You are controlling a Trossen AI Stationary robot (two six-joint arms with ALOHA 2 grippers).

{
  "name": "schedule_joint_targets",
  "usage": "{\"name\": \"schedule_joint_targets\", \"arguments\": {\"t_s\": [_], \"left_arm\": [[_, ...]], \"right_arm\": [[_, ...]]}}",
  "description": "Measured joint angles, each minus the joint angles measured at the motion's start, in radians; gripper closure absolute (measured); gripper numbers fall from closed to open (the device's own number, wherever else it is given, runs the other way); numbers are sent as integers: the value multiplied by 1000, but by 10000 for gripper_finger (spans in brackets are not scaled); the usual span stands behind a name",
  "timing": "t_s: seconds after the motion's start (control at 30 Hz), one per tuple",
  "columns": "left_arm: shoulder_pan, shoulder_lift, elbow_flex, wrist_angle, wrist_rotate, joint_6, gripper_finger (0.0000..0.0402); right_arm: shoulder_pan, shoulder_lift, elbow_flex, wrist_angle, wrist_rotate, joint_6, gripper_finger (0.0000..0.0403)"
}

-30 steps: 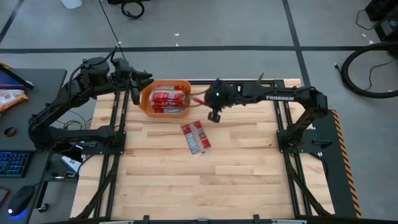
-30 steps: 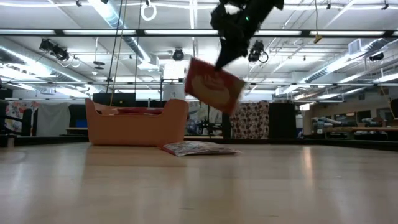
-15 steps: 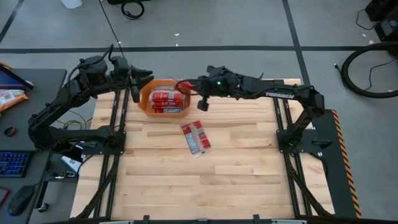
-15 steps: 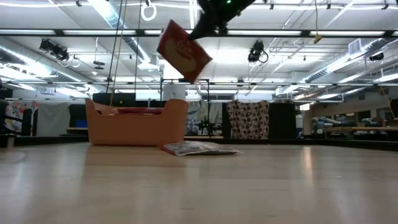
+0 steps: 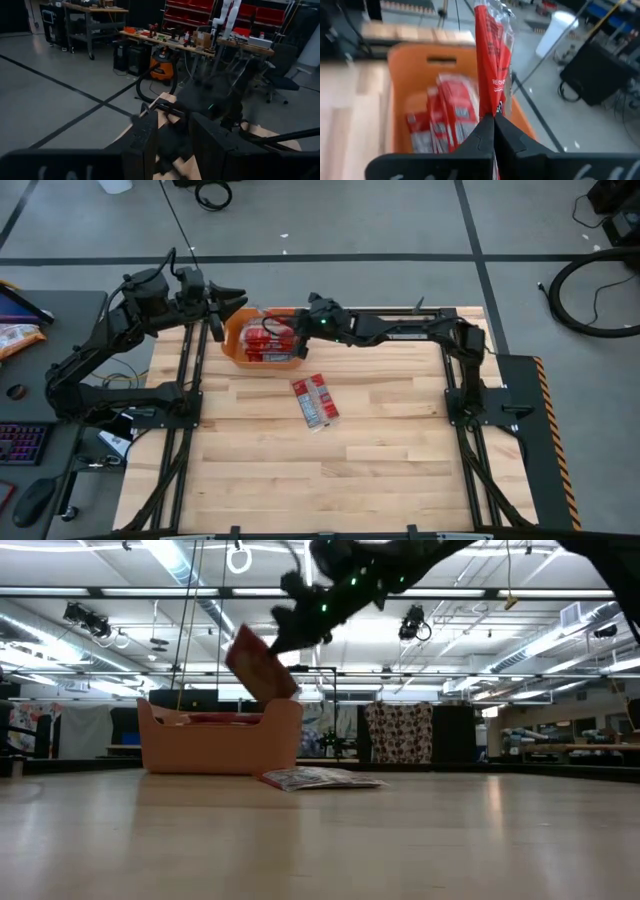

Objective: Sort popcorn bags into baskets
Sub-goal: Put the right red popcorn bag into the orange container, then put the red popcorn bag into the orange container

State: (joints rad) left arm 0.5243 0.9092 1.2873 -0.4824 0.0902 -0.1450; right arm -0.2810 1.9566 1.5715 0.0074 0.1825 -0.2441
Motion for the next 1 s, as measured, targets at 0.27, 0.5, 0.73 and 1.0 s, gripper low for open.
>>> {"name": "schedule_joint_targets", "arguments": {"t_s": [0.27, 0.5, 0.73, 1.0], "left_arm": [[0, 0, 0, 0, 0, -2, 287], [-1, 0, 0, 0, -12, -2, 287], [-1, 0, 0, -7, -10, -5, 287], [-1, 0, 0, -211, 103, -53, 287]], "right_arm": [[-18, 68, 31, -18, -25, 51, 395], [-27, 119, 136, -48, -48, 29, 376], [-28, 170, 265, -196, -20, 12, 338], [-21, 115, 418, -596, -105, 65, 333]]}}
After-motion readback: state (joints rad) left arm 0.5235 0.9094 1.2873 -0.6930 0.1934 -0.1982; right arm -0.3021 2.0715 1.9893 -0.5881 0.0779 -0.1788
